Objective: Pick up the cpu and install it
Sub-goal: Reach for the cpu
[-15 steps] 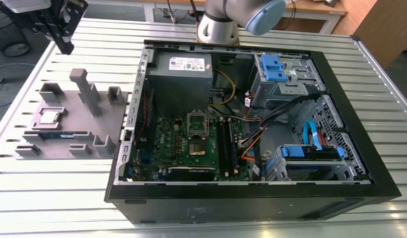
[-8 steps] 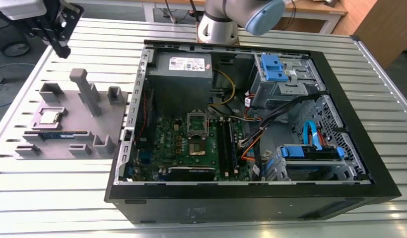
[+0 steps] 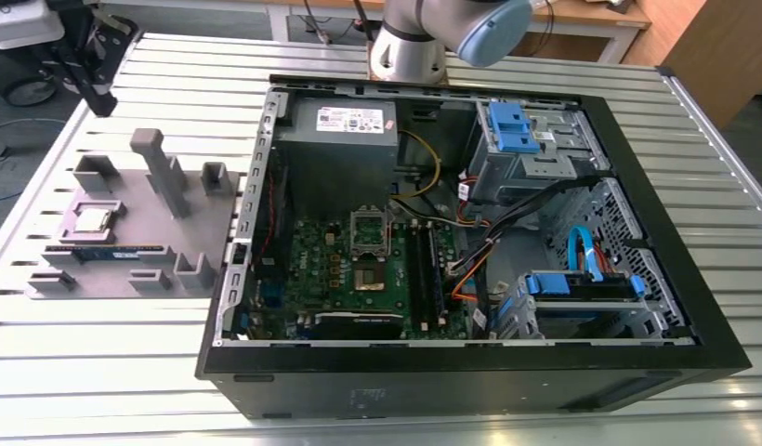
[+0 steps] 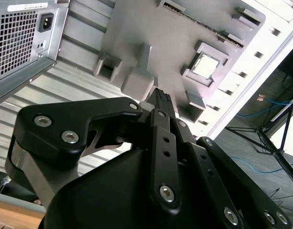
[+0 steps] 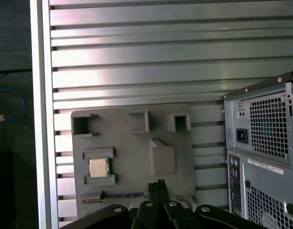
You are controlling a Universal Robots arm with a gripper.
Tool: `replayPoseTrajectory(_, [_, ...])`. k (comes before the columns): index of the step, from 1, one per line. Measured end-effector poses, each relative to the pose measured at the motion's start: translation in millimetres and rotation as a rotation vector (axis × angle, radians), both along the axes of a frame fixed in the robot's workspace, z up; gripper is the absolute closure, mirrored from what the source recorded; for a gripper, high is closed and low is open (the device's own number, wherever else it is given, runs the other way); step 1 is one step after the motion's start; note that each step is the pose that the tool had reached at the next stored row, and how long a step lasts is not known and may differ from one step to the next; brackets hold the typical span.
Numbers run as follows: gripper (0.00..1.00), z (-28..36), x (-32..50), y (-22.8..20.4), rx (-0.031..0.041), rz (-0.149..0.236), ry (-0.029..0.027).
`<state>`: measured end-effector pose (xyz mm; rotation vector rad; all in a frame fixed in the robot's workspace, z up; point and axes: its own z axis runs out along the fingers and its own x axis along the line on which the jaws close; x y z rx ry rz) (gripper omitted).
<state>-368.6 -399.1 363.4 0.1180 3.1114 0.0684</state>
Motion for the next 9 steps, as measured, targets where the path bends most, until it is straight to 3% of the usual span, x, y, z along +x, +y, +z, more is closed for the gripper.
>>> replayPoseTrajectory(4, [0.89, -3.1, -6.0, 0.0, 0.0, 0.0, 0.0])
replayPoseTrajectory(9, [0.89, -4.1, -7.5, -0.1, -0.0001, 0.0, 0.0001])
